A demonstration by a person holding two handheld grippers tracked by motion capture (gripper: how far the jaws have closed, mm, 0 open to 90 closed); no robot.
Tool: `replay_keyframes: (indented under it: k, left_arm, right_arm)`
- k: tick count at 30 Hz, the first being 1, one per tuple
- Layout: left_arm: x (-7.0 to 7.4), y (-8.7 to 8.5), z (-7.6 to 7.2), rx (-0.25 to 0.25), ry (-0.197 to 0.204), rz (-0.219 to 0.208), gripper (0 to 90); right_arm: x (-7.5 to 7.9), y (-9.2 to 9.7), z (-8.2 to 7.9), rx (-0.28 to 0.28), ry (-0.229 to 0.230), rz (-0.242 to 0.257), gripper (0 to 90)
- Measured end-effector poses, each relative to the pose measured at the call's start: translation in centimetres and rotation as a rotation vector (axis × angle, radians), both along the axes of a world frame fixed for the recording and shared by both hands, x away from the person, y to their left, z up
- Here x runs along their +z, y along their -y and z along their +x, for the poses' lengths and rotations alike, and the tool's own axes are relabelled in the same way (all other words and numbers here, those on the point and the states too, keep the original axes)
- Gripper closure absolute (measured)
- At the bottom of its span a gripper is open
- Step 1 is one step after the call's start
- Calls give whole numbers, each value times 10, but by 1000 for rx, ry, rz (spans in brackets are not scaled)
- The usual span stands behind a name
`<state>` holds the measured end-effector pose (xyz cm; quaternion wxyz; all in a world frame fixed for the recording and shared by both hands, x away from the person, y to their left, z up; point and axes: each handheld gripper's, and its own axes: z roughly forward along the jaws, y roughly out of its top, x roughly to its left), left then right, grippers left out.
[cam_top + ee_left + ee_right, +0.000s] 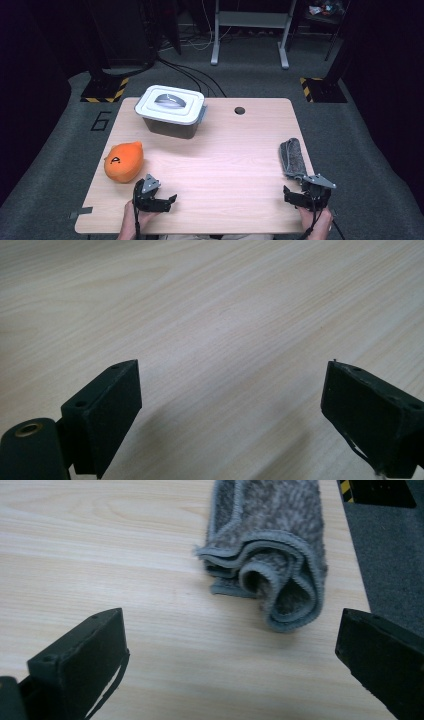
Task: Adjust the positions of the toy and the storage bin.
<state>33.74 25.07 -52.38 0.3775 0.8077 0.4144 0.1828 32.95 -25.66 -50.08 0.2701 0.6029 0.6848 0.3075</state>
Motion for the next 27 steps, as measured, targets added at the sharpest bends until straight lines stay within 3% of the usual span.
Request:
replay_keyframes:
  k: [9,10,13,15,21,27]
  left_arm:
    - [8,5,16,-8,17,1,83]
    - [10,6,18,-3,18,-6,82]
    - [15,9,24,-2,32,-16,78]
    - [24,11,30,-9,47,-11,78]
    - [44,16,42,-6,72,-3,68]
    - [63,18,57,-8,81,-6,58]
  right_arm:
    - [2,-38,-21,120,29,-5,0]
    - [-2,-51,-23,173,23,-1,0]
    - [-7,-60,-23,199,12,-15,0]
    - [-17,-72,-17,248,-21,-30,0]
    - [-29,-78,-7,273,-55,-26,0]
    - [-30,-77,-3,275,-49,-14,0]
